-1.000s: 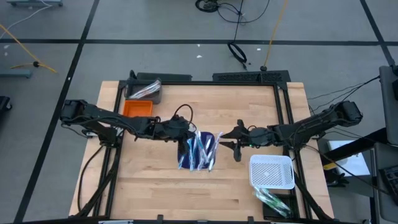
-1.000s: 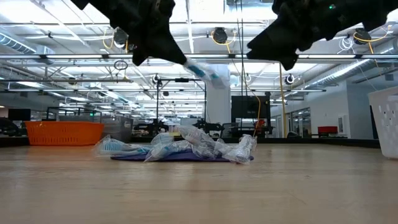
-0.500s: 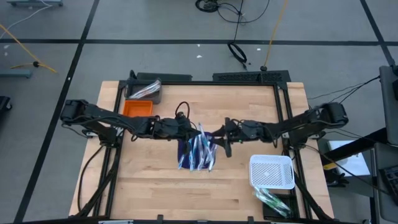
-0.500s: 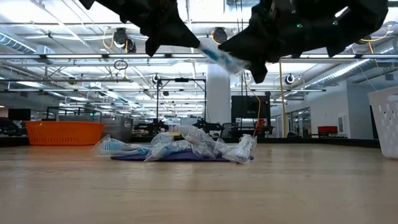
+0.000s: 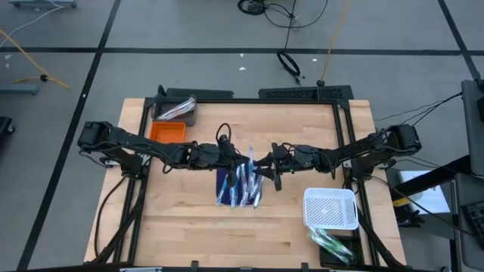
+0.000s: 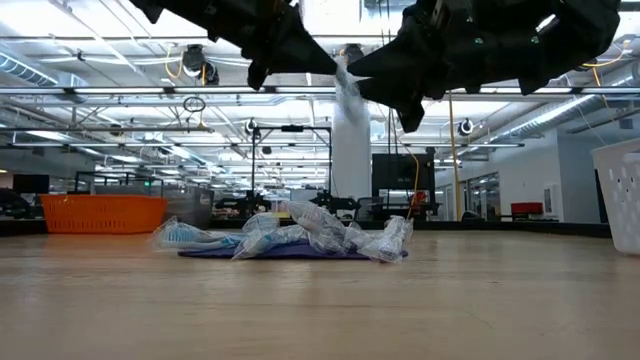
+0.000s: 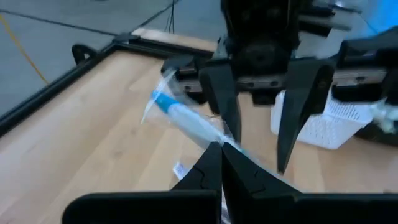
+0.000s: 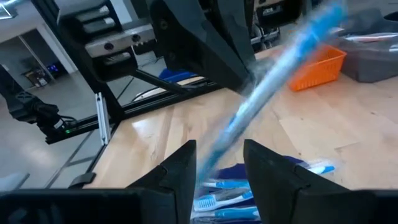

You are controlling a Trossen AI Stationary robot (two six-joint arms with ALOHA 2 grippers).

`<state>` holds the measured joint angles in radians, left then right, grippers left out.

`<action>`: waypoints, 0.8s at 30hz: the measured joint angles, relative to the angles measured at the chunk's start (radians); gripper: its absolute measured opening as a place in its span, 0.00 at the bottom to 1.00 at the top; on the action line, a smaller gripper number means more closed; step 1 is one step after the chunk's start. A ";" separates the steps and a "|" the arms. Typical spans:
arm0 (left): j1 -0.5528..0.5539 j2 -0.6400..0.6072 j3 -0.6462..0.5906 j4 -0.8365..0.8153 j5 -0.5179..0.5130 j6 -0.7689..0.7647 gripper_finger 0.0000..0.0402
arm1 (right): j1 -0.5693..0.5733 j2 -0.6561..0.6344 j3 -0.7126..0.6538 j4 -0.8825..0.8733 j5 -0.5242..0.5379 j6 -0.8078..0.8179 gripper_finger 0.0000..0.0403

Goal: Pick & Place Toothbrushes
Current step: Put the blue toothbrush into the white bin

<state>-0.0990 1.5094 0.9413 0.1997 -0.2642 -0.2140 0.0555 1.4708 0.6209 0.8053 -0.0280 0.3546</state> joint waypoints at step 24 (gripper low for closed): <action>-0.008 0.043 -0.002 0.100 0.005 0.000 0.00 | -0.009 0.000 0.001 0.006 0.005 -0.018 0.08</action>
<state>-0.1066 1.5520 0.9398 0.3000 -0.2596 -0.2142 0.0462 1.4712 0.6216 0.8116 -0.0231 0.3364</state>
